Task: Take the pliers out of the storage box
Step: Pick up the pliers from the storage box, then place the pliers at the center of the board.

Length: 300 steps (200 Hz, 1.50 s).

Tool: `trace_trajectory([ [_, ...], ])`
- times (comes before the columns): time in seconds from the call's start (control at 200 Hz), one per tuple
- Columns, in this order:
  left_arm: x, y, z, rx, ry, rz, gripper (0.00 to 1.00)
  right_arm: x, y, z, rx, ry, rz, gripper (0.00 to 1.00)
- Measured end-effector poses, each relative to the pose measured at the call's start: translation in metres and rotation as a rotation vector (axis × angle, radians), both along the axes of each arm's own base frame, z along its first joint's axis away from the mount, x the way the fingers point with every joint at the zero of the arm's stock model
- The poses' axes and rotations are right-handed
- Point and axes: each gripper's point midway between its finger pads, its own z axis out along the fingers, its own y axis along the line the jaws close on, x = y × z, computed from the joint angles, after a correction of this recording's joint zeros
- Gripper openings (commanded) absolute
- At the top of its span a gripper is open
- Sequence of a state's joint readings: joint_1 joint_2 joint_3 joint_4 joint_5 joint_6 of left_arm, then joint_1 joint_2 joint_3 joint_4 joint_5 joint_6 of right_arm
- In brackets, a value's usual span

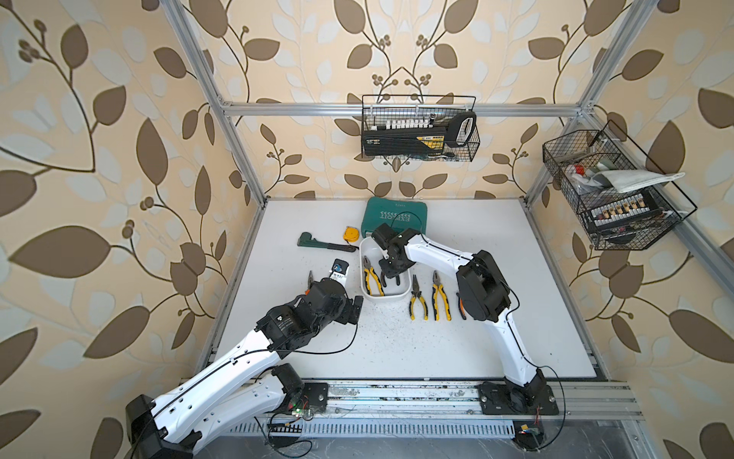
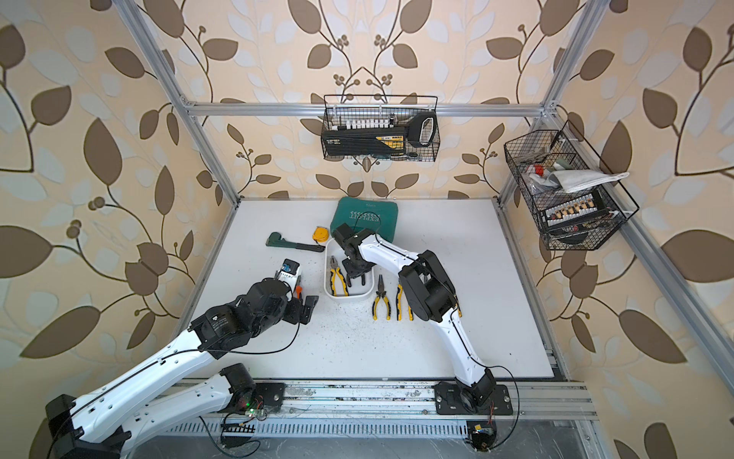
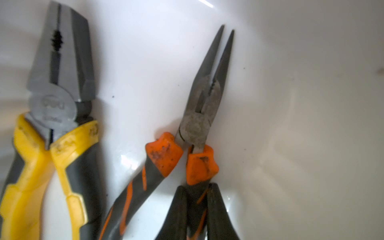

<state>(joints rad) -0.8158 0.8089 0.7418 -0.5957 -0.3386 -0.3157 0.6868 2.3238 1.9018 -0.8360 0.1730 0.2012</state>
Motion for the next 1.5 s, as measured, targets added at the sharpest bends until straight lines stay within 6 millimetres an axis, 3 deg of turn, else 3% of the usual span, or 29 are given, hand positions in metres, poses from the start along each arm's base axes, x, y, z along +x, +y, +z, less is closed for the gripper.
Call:
trace_trajectory([
  [0.255,0.009,0.005,-0.002,-0.025,0.018,0.047,0.99,-0.013,-0.01,0.009,0.005,0.003,-0.003,0.0],
  [0.435,0.029,0.021,-0.013,-0.087,0.125,0.214,0.99,-0.014,-0.013,0.04,0.047,-0.053,-0.015,0.0],
  [0.58,0.053,0.021,-0.004,-0.162,0.204,0.345,0.99,-0.014,-0.016,0.067,0.085,-0.115,-0.025,0.0],
  [0.78,0.096,-0.012,0.016,-0.363,0.309,0.425,0.99,-0.017,-0.02,0.096,0.149,-0.196,-0.031,0.0],
  [0.97,0.125,-0.043,-0.001,-0.492,0.414,0.393,0.96,-0.024,-0.02,0.115,0.208,-0.229,-0.025,0.0],
  [1.27,0.164,-0.087,-0.005,-0.627,0.504,0.344,0.8,-0.032,-0.013,0.133,0.315,-0.248,-0.02,0.0],
  [1.5,0.175,-0.109,-0.002,-0.722,0.539,0.291,0.62,-0.039,-0.005,0.13,0.371,-0.225,-0.007,0.0],
])
